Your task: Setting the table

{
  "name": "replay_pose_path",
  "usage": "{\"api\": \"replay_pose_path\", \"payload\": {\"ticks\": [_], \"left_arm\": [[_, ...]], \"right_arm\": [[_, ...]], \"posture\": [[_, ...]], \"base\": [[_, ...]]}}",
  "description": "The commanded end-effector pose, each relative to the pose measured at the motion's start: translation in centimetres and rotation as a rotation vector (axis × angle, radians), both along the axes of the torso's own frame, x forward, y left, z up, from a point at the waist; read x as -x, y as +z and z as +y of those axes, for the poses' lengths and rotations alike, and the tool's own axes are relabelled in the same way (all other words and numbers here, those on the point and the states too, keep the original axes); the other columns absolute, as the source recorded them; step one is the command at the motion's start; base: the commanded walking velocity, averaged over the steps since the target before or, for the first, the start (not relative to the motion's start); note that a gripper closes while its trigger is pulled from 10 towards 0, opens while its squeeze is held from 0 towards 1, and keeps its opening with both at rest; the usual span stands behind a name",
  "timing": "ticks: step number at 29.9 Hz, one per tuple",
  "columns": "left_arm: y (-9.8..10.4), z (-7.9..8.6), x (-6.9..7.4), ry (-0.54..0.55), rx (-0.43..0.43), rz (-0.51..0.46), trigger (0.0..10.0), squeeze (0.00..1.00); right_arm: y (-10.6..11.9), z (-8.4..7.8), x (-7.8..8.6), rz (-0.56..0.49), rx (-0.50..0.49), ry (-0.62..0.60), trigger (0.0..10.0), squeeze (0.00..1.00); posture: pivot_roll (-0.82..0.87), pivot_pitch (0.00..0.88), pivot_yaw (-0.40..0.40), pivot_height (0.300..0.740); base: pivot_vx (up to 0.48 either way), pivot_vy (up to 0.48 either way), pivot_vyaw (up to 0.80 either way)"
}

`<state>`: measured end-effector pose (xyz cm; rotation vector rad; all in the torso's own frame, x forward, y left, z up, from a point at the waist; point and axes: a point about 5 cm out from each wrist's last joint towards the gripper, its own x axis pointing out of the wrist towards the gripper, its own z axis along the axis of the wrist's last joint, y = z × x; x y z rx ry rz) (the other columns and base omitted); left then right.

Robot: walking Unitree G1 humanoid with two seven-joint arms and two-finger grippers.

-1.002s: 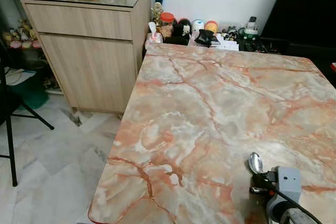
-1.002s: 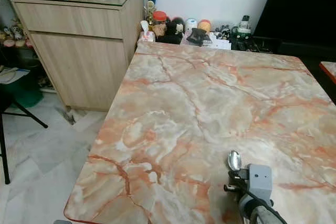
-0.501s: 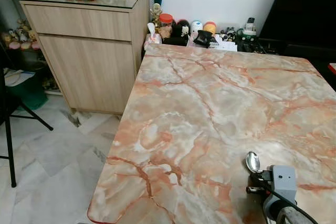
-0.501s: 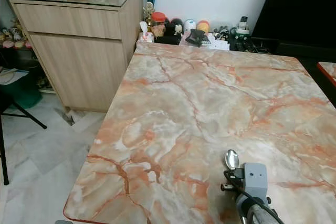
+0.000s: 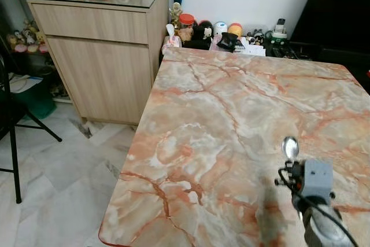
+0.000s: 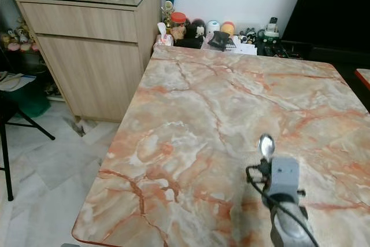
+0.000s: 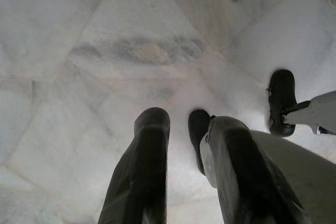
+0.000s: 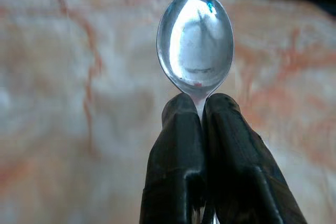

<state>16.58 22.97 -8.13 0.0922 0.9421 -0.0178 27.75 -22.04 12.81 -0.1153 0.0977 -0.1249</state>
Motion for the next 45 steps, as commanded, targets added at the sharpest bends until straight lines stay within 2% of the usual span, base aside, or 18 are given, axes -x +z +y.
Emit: {"api": "replay_pose_path", "payload": {"ticks": [1, 10, 19, 25, 39, 45], "left_arm": [[-0.3, -0.2, 0.3, 0.012, 0.003, 0.03, 10.0, 0.0], [0.1, -0.6, -0.8, 0.017, 0.002, 0.002, 10.0, 0.0], [0.1, -1.2, -1.1, -0.014, 0.004, 0.0, 10.0, 0.0], [0.0, -1.3, -0.9, -0.015, 0.004, 0.004, 10.0, 0.0], [-0.1, -1.3, -0.8, -0.011, 0.003, 0.009, 10.0, 0.0], [-0.1, -1.3, -0.6, -0.005, 0.004, 0.011, 10.0, 0.0]], "right_arm": [[1.7, -0.2, -0.7, -0.078, 0.01, 0.005, 10.0, 0.0], [3.5, 1.0, -2.5, -0.198, -0.014, 0.004, 10.0, 0.0], [4.2, 0.1, -2.8, -0.24, -0.026, -0.045, 10.0, 0.0], [4.2, 0.4, -2.9, -0.243, -0.021, -0.037, 10.0, 0.0], [4.4, 0.7, -3.1, -0.265, -0.015, -0.02, 10.0, 0.0], [4.2, 0.4, -3.1, -0.258, -0.038, -0.033, 10.0, 0.0]], "posture": [[0.02, 0.058, -0.045, 0.74], [0.01, 0.03, -0.047, 0.74], [0.0, 0.017, -0.046, 0.74], [0.01, 0.012, -0.048, 0.74], [0.01, 0.028, -0.049, 0.74], [0.01, 0.038, -0.049, 0.74]], "base": [[0.0, 0.0, 0.0], [0.0, 0.0, 0.0], [0.0, -0.03, -0.09], [0.0, -0.48, -0.8], [0.0, -0.48, 0.0], [0.0, -0.48, 0.0]]}}
